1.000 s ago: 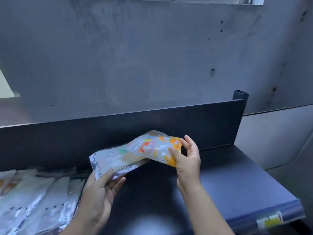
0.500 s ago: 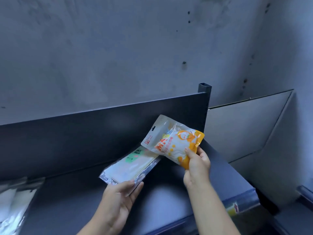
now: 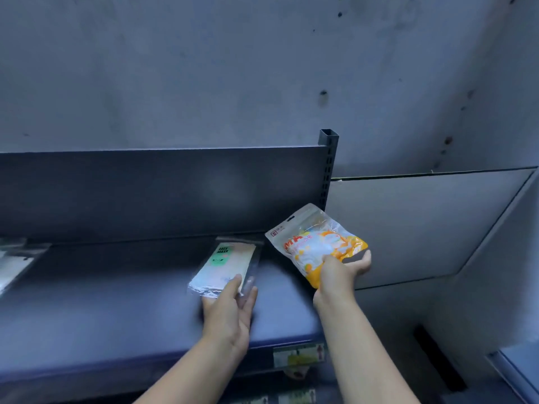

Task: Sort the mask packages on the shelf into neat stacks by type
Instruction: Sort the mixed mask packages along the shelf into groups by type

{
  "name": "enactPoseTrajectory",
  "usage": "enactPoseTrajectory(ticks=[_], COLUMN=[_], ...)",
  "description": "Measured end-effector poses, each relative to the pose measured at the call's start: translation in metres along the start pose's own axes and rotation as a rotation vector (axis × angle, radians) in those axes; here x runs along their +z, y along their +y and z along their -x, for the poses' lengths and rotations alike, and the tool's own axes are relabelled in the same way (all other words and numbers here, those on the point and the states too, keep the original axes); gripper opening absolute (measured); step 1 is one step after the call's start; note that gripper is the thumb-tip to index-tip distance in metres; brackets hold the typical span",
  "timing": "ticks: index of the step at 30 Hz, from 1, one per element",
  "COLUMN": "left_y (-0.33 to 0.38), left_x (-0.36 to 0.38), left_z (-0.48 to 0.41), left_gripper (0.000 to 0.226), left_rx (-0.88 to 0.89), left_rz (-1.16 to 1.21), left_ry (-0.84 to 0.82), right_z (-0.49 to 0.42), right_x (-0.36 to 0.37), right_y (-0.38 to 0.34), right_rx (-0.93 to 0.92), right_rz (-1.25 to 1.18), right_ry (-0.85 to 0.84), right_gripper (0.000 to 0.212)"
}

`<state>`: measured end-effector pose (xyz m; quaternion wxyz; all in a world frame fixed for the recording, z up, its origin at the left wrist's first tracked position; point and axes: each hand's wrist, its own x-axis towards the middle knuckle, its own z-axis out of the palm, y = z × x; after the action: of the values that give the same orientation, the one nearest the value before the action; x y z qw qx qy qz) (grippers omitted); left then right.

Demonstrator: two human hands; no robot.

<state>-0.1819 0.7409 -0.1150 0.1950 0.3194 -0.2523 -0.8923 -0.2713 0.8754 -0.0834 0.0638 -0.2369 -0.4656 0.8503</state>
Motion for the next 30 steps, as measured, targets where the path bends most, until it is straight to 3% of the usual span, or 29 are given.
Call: enactPoseTrajectory(ticks=[3,6,9,11,13,16,18,22,25,27,30], left_y=[0.004,0.014,0.026,0.037,0.049,0.061,0.068,0.077,0.077,0.077,0.076], left_x=[0.001,0.002,-0.004,-0.016,-0.029,-0.044,-0.054,-0.066,-0.071,-0.069,-0.061], left_z=[0.003,0.007,0.006,0.006,0.007,0.001,-0.008,-0.019,-0.032,-0.034,-0.036], left_gripper=[0.032,0.023,0.013,0.027,0.039,0.038,0.033,0.070,0.070,0.059,0.062], left_rx=[-0.194,-0.174,0.088,0.331,0.548,0.877,1.017,0.843,0.770,0.708,0.682], left_rz=[0.004,-0.136,-0.525,-0.886,-1.102,-1.390,-1.451,-1.364,-1.769,-1.966,-2.106], left_ry=[-0.038,-0.036,0.021,0.047,0.035,0.015,0.012,-0.131,-0.290,-0.301,-0.355], right_z=[0.002,0.003,0.001,0.002,0.004,-0.001,-0.001,0.001,0.002,-0.002,-0.009], right_x=[-0.002,-0.003,-0.003,-0.003,-0.004,-0.008,-0.011,-0.017,-0.018,-0.018,-0.019], right_y=[0.005,0.009,0.008,0.010,0.013,0.016,0.013,0.016,0.025,0.031,0.039], right_rx=[-0.020,-0.040,-0.095,-0.156,-0.193,-0.237,-0.279,-0.389,-0.660,-0.797,-0.737], right_rz=[0.080,0.163,0.310,0.474,0.656,1.013,1.265,1.549,1.658,1.685,1.708], right_ry=[-0.033,-0.059,-0.037,-0.039,-0.076,-0.170,-0.227,-0.209,-0.220,-0.381,-0.572], right_gripper=[0.095,0.099,0.099,0.101,0.101,0.072,0.051,0.039,0.041,0.049,0.054])
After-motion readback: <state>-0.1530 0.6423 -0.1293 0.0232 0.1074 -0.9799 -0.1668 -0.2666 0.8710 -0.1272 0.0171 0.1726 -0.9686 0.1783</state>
